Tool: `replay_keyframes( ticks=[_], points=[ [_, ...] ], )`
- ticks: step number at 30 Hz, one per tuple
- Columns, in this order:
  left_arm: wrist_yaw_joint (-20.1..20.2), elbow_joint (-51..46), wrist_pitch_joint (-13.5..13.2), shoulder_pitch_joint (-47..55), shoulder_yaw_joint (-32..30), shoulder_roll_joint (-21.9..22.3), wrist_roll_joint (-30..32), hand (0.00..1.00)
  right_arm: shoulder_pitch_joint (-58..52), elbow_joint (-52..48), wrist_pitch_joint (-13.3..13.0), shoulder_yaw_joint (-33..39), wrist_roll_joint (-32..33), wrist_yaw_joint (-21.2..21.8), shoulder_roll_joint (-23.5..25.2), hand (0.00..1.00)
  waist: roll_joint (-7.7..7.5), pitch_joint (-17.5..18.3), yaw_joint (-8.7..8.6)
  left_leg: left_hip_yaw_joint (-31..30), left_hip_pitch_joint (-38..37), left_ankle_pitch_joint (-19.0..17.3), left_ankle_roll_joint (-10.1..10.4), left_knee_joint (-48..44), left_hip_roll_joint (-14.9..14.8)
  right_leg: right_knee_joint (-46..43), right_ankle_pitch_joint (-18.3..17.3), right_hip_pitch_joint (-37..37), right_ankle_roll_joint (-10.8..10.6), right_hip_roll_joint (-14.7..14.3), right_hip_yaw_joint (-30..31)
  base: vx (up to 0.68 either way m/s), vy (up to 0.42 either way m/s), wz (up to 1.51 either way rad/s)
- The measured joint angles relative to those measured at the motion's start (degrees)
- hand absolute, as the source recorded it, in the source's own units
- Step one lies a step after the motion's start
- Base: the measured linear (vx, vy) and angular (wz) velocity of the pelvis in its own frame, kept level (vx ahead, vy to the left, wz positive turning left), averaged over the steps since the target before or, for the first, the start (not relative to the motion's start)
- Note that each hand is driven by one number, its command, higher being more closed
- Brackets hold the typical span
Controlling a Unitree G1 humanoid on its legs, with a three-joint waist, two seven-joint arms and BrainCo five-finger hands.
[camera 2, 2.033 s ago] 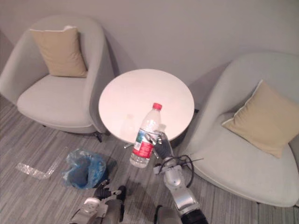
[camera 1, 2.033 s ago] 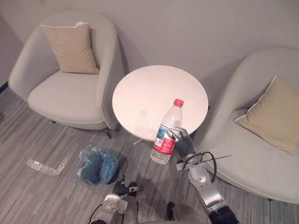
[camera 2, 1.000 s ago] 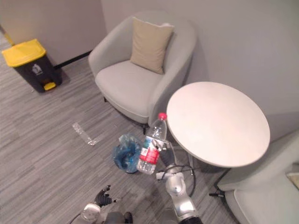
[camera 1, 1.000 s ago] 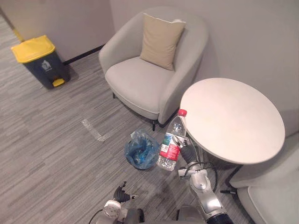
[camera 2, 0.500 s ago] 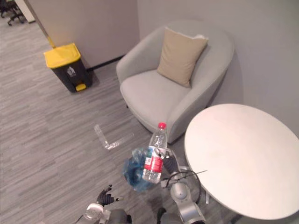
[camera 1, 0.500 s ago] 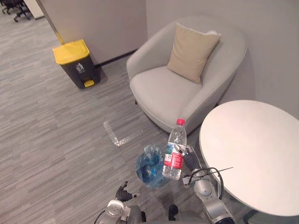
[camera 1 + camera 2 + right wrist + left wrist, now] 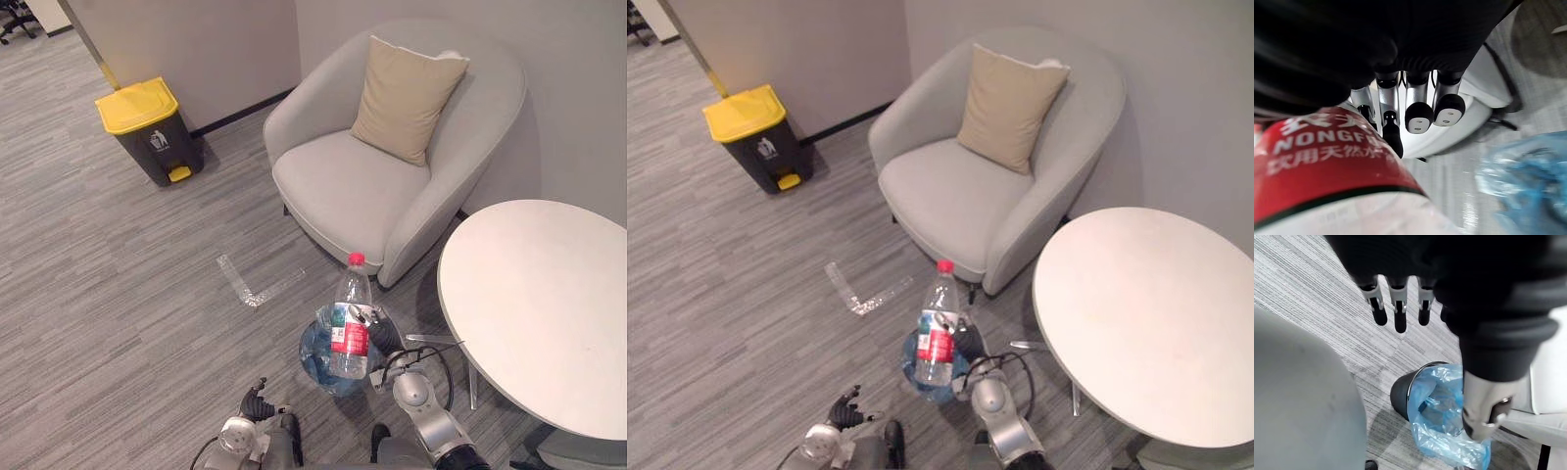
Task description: Gather rubbish on tea table into small bin, then transfer packed bag to large trash can.
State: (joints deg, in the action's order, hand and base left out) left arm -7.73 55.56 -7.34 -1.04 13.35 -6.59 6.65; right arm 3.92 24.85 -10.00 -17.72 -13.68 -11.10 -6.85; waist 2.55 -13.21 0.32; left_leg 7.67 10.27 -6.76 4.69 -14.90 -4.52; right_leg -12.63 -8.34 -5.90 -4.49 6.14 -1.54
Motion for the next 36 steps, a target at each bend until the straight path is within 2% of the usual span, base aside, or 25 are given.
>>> replay_keyframes(
  ticks=[2, 3, 5, 8, 10, 13, 16, 19, 23, 28, 32, 36],
  points=[
    [-0.6, -0.1, 0.0, -1.5, 0.0, 0.0, -0.1, 0.0, 3.2, 1.6, 0.3, -0.5, -0.2, -0.3, -0.8, 1.0, 0.15, -1.9, 0.0, -0.1, 2.3, 0.0, 0.0, -1.4, -0.2, -2.0, 0.0, -2.6, 0.0, -0.2, 0.3, -0.1, 0.002, -0.03],
    [-1.2, -1.5, 0.1, -3.2, 0.0, -0.1, -0.6, 0.0, 7.3, 3.8, 0.5, -0.7, -0.9, -0.8, -1.2, 1.0, 0.45, -4.2, 0.05, -0.3, 5.5, 0.1, -0.2, -3.1, -0.4, -4.6, -0.2, -6.1, 0.2, -0.3, 0.2, -0.14, -0.008, 0.08],
    [-1.7, -10.1, 0.1, -2.7, 1.1, -0.6, -2.3, 0.0, 12.2, 6.6, 1.5, -1.2, -2.1, -1.5, -1.9, 1.0, 1.04, -6.1, 0.35, -0.7, 10.4, 0.8, -0.7, -4.8, -0.2, -7.8, -0.6, -11.3, 0.3, 0.0, -0.4, -0.15, -0.002, 0.25],
    [-2.1, -20.8, -1.4, -1.1, 2.2, -0.6, -2.9, 0.0, 17.1, 9.9, 2.2, -0.9, -2.7, -2.8, -3.7, 1.0, 2.37, -9.7, 1.73, -2.2, 14.1, 1.7, -1.1, -6.0, 0.8, -11.1, -2.0, -14.9, 0.1, 1.2, -1.3, -0.15, 0.002, 0.34],
    [-2.0, -24.6, -1.8, 0.1, 1.2, -0.6, -2.9, 0.0, 19.8, 10.6, 2.7, -0.4, -3.4, -3.8, -4.7, 1.0, 2.72, -10.2, 2.9, -3.1, 18.2, 2.7, -1.3, -6.3, 1.4, -13.5, -2.2, -19.3, 0.1, 1.7, -1.7, -0.15, -0.014, 0.27],
    [-2.0, -28.4, -1.9, 0.3, -1.1, -0.4, -2.9, 0.0, 23.7, 11.1, 3.2, 2.2, -4.3, -6.0, -5.0, 1.0, 2.96, -11.6, 3.34, -4.7, 23.9, 4.3, -1.5, -6.3, 1.9, -15.7, -2.3, -24.8, 0.1, 2.7, -3.4, -0.11, -0.027, 0.39],
    [-2.1, -33.3, -2.0, -0.2, -2.9, -0.2, -2.3, 0.0, 26.7, 10.8, 4.0, 4.0, -4.5, -7.9, -5.0, 1.0, 2.72, -12.4, 4.39, -5.2, 29.0, 5.1, -2.1, -6.5, 2.3, -17.5, -2.4, -30.0, 0.1, 3.3, -4.0, -0.08, -0.004, 0.23],
    [-2.2, -38.3, -2.5, -0.6, -5.4, 1.3, -2.2, 0.0, 28.9, 8.6, 4.8, 4.8, -5.6, -9.3, -5.7, 1.0, 2.69, -12.5, 5.09, -5.7, 34.3, 5.9, -1.8, -7.7, 2.6, -19.2, -2.4, -35.1, 0.1, 3.9, -4.6, -0.02, 0.019, 0.15],
    [-2.4, -42.1, -3.7, -0.7, -5.7, 3.0, -2.3, 0.0, 32.1, 5.8, 5.6, 6.4, -6.6, -10.8, -6.5, 1.0, 2.65, -12.7, 5.84, -6.4, 39.1, 6.8, -1.6, -8.3, 2.8, -20.3, -2.5, -39.6, 0.3, 4.2, -5.0, 0.02, 0.01, 0.14],
    [-3.5, -44.3, -4.0, -0.6, -5.6, 4.6, -2.5, 0.0, 36.9, 4.7, 6.2, 9.3, -6.5, -14.0, -7.3, 1.0, 2.61, -12.8, 6.05, -6.6, 43.4, 7.8, -1.5, -7.9, 3.4, -22.0, -2.9, -44.3, 0.6, 5.0, -5.4, 0.03, 0.003, 0.13],
    [-3.4, -47.6, -4.2, -0.2, -5.4, 4.5, -4.6, 0.0, 37.7, 4.7, 7.2, 12.4, -6.5, -16.2, -8.0, 1.0, 2.45, -12.9, 6.2, -6.6, 43.8, 8.9, -1.3, -5.9, 3.8, -22.0, -2.9, -45.6, 0.6, 5.4, -5.4, 0.03, -0.002, 0.09],
    [-3.3, -52.8, -6.1, 2.1, -5.4, 3.7, -7.3, 0.0, 38.0, 2.1, 8.1, 15.5, -6.0, -18.2, -9.7, 1.0, 2.38, -12.8, 6.16, -6.1, 45.9, 9.4, -1.3, -5.2, 3.7, -22.1, -2.8, -48.1, 0.7, 5.6, -5.4, 0.01, 0.001, 0.02]
  ],
)
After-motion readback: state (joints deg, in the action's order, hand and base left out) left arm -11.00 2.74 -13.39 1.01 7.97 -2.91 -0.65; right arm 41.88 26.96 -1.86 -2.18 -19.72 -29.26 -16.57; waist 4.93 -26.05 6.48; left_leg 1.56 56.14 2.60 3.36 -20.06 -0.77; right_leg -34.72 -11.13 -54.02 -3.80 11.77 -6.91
